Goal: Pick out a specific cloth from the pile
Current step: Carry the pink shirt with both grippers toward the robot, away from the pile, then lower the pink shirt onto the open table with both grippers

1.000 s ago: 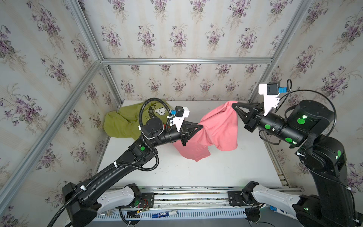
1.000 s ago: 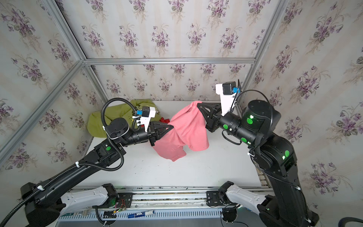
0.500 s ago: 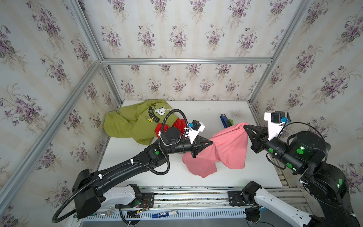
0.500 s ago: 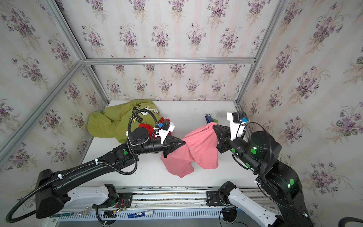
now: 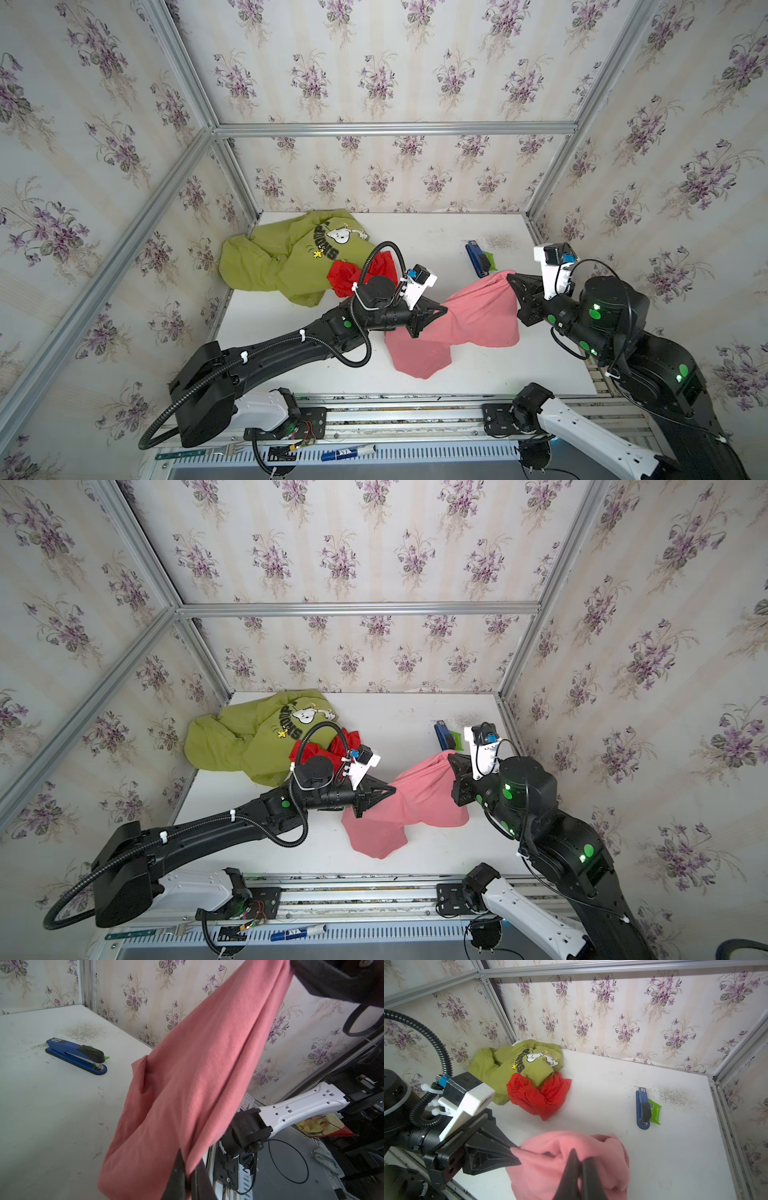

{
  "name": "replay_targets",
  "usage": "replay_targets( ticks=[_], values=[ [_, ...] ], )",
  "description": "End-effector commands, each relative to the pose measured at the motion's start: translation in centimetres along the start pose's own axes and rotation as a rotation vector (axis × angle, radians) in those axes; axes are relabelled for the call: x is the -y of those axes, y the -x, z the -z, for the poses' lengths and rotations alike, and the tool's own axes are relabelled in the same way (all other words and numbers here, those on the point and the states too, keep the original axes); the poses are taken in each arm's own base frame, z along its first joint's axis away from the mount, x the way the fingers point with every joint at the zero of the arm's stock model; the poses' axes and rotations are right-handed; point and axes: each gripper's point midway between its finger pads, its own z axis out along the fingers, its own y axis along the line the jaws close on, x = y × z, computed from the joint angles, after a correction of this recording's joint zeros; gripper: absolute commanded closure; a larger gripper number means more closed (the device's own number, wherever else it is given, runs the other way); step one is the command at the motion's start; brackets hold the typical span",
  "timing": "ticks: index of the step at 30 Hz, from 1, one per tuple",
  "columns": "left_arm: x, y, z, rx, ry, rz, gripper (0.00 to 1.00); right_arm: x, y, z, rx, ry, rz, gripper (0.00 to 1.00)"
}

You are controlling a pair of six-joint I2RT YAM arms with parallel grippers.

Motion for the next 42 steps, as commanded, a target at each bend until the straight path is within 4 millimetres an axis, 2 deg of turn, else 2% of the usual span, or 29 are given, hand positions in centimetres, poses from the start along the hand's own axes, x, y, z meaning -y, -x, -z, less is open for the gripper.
replay_targets(
  ticks=[1, 10, 23, 28, 32, 36, 37, 39, 41, 42],
  values=[
    [-0.4, 0.5, -0.2, 0.036, 0.002, -0.01, 1.0, 0.4, 1.2, -0.5, 0.046, -0.031, 0.008, 1.0],
    [-2.6, -2.0, -0.6, -0.007, 0.042, 0.002, 1.0, 0.2, -0.8, -2.3, -0.007, -0.029, 0.015, 1.0],
    [-7.6, -5.6, -2.4, -0.068, 0.14, 0.121, 1.0, -0.9, -5.6, -4.1, -0.135, 0.042, -0.033, 1.0],
    [-8.6, -6.5, -2.2, -0.085, 0.176, 0.148, 1.0, -2.0, -7.0, -4.8, -0.189, 0.098, -0.058, 1.0],
    [-9.9, -7.7, -1.3, -0.094, 0.228, 0.158, 1.0, -2.5, -8.1, -5.2, -0.228, 0.128, -0.08, 1.0],
    [-10.4, -7.9, -0.5, -0.086, 0.252, 0.175, 1.0, -3.1, -8.9, -5.6, -0.255, 0.157, -0.099, 1.0],
    [-10.3, -7.8, -0.4, -0.082, 0.253, 0.18, 0.98, -3.2, -9.2, -5.8, -0.263, 0.16, -0.102, 1.0],
    [-10.0, -7.5, -0.2, -0.083, 0.244, 0.186, 0.86, -3.3, -9.6, -6.1, -0.274, 0.164, -0.103, 1.0],
    [-9.6, -7.5, 0.1, -0.1, 0.233, 0.191, 0.65, -2.9, -9.8, -6.3, -0.28, 0.144, -0.094, 1.0],
    [-9.5, -7.6, 0.3, -0.108, 0.235, 0.191, 0.58, -2.8, -9.8, -6.4, -0.28, 0.136, -0.089, 1.0]
  ],
)
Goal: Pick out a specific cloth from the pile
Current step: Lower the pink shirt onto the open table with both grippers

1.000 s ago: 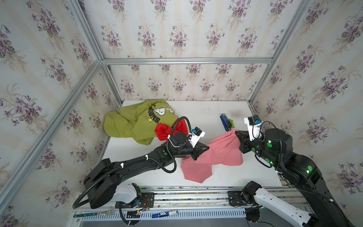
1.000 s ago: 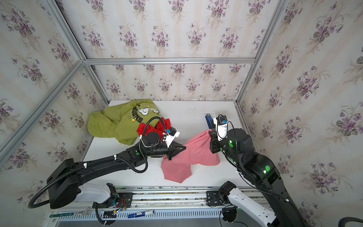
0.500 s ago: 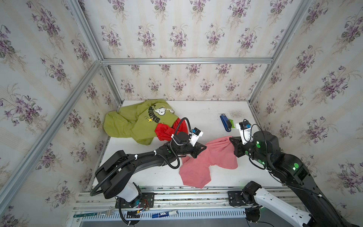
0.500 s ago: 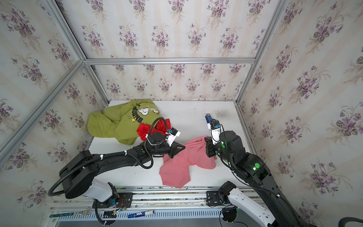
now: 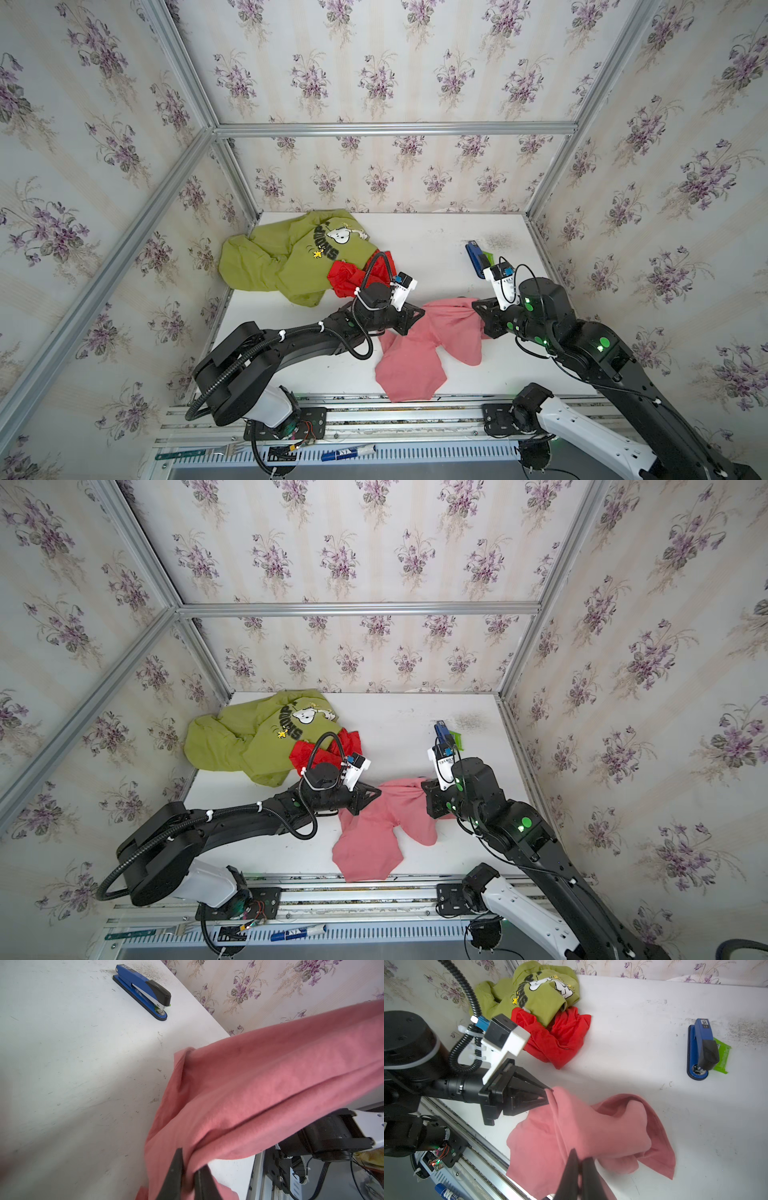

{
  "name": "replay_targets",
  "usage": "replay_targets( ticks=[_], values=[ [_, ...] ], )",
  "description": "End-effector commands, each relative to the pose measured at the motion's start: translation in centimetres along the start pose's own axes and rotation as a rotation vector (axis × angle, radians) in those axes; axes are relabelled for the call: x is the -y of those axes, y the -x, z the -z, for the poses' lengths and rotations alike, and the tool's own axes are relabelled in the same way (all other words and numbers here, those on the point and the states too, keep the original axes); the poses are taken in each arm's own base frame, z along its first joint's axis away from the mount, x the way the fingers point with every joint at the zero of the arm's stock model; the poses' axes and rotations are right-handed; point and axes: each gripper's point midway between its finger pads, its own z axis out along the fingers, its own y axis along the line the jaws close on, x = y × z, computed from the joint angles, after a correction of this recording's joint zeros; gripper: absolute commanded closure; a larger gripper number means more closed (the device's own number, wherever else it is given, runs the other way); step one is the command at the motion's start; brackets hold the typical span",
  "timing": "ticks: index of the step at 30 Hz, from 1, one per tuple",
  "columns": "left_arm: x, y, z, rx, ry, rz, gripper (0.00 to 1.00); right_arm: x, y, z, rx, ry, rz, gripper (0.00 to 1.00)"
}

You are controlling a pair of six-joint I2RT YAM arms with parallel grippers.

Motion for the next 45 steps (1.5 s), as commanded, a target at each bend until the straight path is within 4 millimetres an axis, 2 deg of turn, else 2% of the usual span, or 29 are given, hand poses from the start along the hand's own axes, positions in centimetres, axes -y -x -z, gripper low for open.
replay_targets(
  ticks=[1, 4, 6, 10, 16, 19, 22, 25, 30, 33, 36, 45],
  values=[
    [0.3, 0.0, 0.8, -0.019, -0.001, 0.005, 0.52, -0.2, 1.2, -0.1, 0.043, 0.003, -0.003, 1.0],
    [0.4, -0.9, 2.4, -0.032, 0.011, 0.01, 0.37, 0.1, 1.5, -0.2, 0.056, -0.013, 0.006, 1.0],
    [0.4, -1.5, 3.4, -0.043, 0.027, 0.014, 0.33, 0.1, 1.6, -0.3, 0.06, -0.017, 0.017, 1.0],
    [1.3, -2.9, 5.5, -0.085, 0.002, 0.028, 0.34, -0.1, 2.0, -0.5, 0.054, -0.013, 0.021, 1.0],
    [1.0, -7.1, 7.1, -0.182, 0.02, 0.12, 0.44, -1.3, 1.8, -0.4, 0.027, 0.053, 0.012, 1.0],
    [1.3, -8.9, 7.5, -0.206, 0.016, 0.146, 0.44, -1.5, 1.5, -0.3, 0.011, 0.064, 0.014, 1.0],
    [0.5, -10.2, 7.4, -0.221, 0.051, 0.161, 0.49, -1.8, 1.3, -0.2, 0.001, 0.084, 0.017, 1.0],
    [-0.1, -10.2, 6.9, -0.199, 0.067, 0.167, 0.52, -2.2, 1.2, -0.1, 0.0, 0.104, 0.012, 1.0],
    [-0.4, -10.3, 5.1, -0.194, 0.049, 0.18, 0.57, -3.0, 0.5, 0.1, -0.019, 0.155, 0.003, 1.0],
    [-1.0, -11.2, 4.0, -0.244, 0.059, 0.181, 0.65, -3.4, -0.1, 0.1, -0.044, 0.18, 0.005, 1.0],
    [-1.8, -11.3, 3.6, -0.233, 0.08, 0.196, 0.73, -4.4, -1.0, -0.1, -0.082, 0.244, -0.001, 1.0],
    [-2.9, -11.0, 2.2, -0.218, 0.096, 0.222, 0.77, -7.3, -4.7, -2.2, -0.137, 0.437, -0.031, 1.0]
  ],
)
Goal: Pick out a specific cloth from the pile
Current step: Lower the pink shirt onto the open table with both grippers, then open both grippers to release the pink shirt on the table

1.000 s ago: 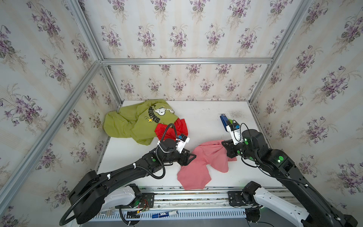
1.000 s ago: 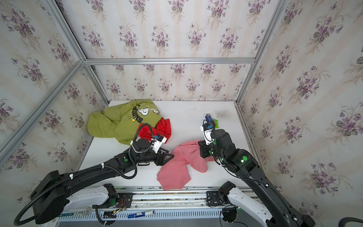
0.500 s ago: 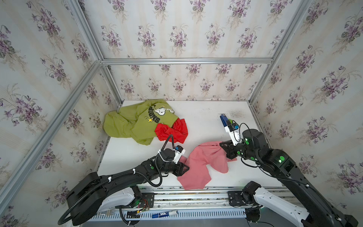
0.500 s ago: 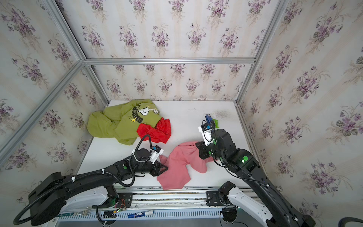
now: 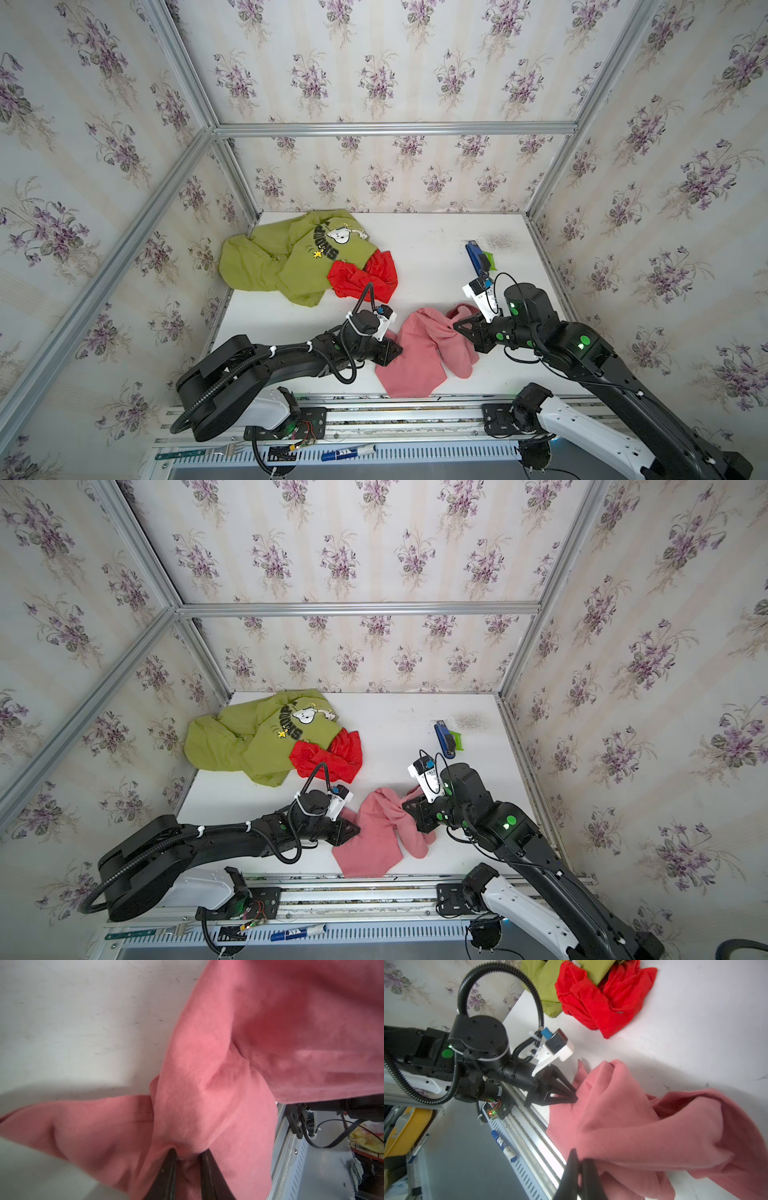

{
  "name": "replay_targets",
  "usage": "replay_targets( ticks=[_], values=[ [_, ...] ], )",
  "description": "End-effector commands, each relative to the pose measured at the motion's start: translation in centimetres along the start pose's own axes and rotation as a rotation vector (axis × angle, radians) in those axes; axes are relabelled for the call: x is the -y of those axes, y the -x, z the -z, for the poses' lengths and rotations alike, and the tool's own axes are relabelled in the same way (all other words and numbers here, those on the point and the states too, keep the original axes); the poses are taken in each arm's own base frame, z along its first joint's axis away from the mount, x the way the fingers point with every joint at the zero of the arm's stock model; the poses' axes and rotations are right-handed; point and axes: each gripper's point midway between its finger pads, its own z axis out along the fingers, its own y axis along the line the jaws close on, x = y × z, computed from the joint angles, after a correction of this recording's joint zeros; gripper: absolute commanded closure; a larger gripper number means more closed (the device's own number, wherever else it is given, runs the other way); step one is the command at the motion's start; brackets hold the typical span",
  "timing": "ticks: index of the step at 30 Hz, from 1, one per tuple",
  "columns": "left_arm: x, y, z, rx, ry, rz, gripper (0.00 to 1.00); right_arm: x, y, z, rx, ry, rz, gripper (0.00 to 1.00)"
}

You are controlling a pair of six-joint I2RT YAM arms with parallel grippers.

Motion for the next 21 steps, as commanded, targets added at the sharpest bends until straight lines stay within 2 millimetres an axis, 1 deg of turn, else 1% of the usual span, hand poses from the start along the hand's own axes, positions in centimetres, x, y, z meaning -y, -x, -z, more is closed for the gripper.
replay_targets(
  ticks=[1, 6, 11, 13, 14, 16, 19, 21],
  values=[
    [0.7, 1.7, -0.5, 0.042, -0.032, -0.004, 0.77, -2.2, 0.5, -1.1, 0.034, 0.136, -0.006, 1.0],
    [1.0, 2.0, -1.4, 0.026, -0.048, -0.002, 0.79, -3.8, -0.8, -3.7, 0.013, 0.208, 0.015, 1.0],
    [0.9, 2.2, -1.3, 0.033, -0.049, 0.004, 0.79, -4.9, -2.7, -7.0, -0.049, 0.258, 0.025, 1.0],
    [0.8, 2.3, -0.9, 0.046, -0.047, 0.007, 0.78, -5.3, -3.7, -8.3, -0.073, 0.276, 0.048, 1.0],
    [0.8, 2.4, -0.5, 0.06, -0.044, 0.009, 0.76, -5.3, -4.2, -8.9, -0.084, 0.28, 0.068, 1.0],
    [0.5, 2.7, 0.3, 0.089, -0.03, 0.015, 0.73, -4.8, -5.0, -10.0, -0.096, 0.275, 0.092, 1.0],
    [0.1, 3.2, 1.7, 0.133, -0.004, 0.023, 0.68, -4.3, -5.6, -11.2, -0.109, 0.267, 0.122, 1.0],
    [-0.6, 3.5, 2.7, 0.168, 0.038, 0.028, 0.64, -4.1, -5.9, -12.0, -0.12, 0.264, 0.13, 1.0]
  ],
)
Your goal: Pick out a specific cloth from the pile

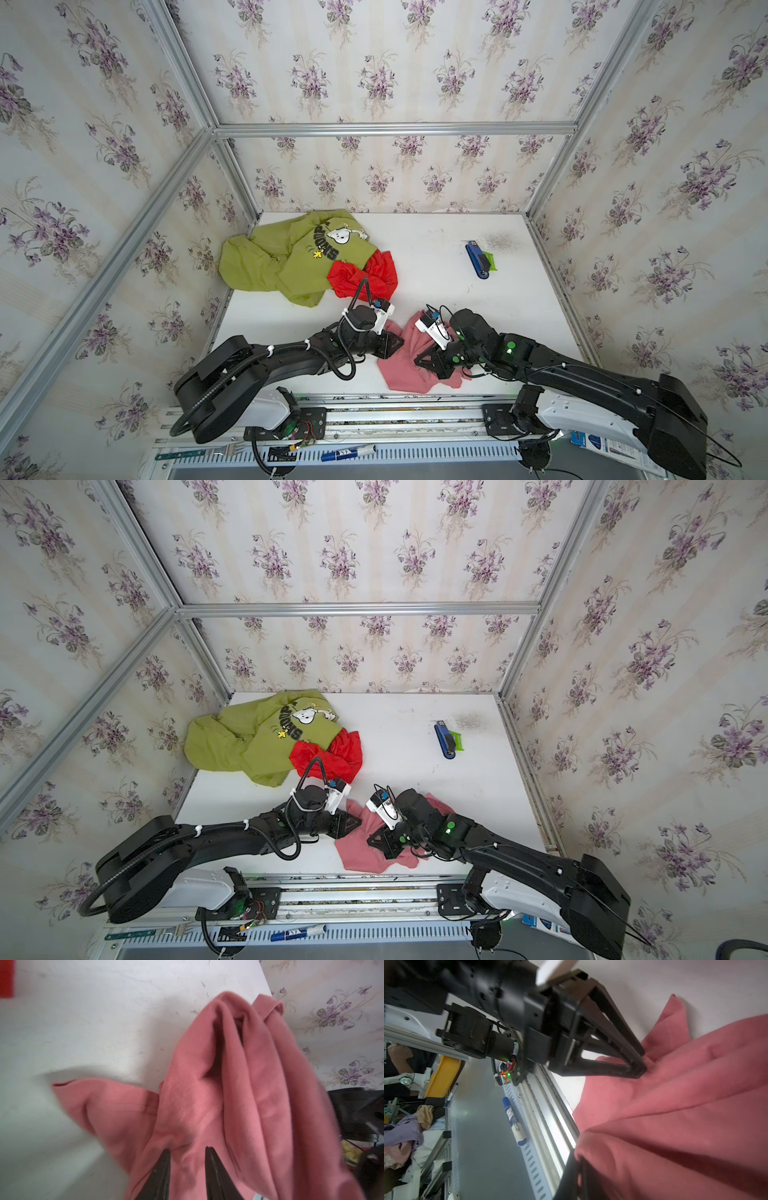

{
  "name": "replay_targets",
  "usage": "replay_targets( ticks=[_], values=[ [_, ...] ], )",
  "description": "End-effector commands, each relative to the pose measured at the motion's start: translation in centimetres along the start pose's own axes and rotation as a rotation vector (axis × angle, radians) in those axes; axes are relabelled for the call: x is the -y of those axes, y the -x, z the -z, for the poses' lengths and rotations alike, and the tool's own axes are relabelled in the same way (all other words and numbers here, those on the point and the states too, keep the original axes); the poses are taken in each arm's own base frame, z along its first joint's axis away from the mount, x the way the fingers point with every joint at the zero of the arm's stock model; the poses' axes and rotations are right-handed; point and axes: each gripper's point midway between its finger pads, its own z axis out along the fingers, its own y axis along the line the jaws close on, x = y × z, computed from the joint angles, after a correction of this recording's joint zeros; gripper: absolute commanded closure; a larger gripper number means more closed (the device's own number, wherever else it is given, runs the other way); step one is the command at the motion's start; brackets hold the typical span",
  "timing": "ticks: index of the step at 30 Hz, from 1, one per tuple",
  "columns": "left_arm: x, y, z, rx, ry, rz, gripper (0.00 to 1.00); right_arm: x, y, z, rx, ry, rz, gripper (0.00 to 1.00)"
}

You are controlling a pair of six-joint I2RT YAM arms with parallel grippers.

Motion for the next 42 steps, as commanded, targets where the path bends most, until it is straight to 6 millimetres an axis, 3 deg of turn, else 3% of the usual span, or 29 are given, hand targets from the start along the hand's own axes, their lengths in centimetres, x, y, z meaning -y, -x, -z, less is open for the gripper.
replay_targets(
  ticks=[1, 9, 16, 22, 27, 35, 42],
  values=[
    [-1.2, 1.1, 1.3, 0.07, 0.075, 0.016, 0.63, -0.4, 1.6, -0.8, 0.058, 0.03, 0.073, 1.0],
    [-2.4, 3.0, 4.9, 0.2, 0.131, 0.03, 0.5, 1.2, 0.4, -3.4, 0.032, 0.011, 0.067, 0.95],
    [-2.5, 3.1, 5.4, 0.205, 0.136, 0.031, 0.46, 2.0, -0.6, -5.5, 0.007, 0.007, 0.072, 0.91],
    [-2.6, 3.1, 5.7, 0.216, 0.142, 0.031, 0.41, 1.6, -0.4, -6.4, -0.006, 0.021, 0.094, 0.85],
    [-2.7, 3.4, 6.4, 0.241, 0.151, 0.022, 0.35, 1.2, 0.1, -5.8, -0.002, 0.014, 0.117, 0.75],
    [-2.8, 4.3, 7.7, 0.296, 0.167, 0.01, 0.19, 0.2, 1.6, -3.5, 0.045, -0.011, 0.168, 0.5],
    [-2.4, 5.3, 9.0, 0.336, 0.178, -0.019, 0.09, -1.4, 3.4, 0.0, 0.099, -0.039, 0.224, 0.44]
  ],
)
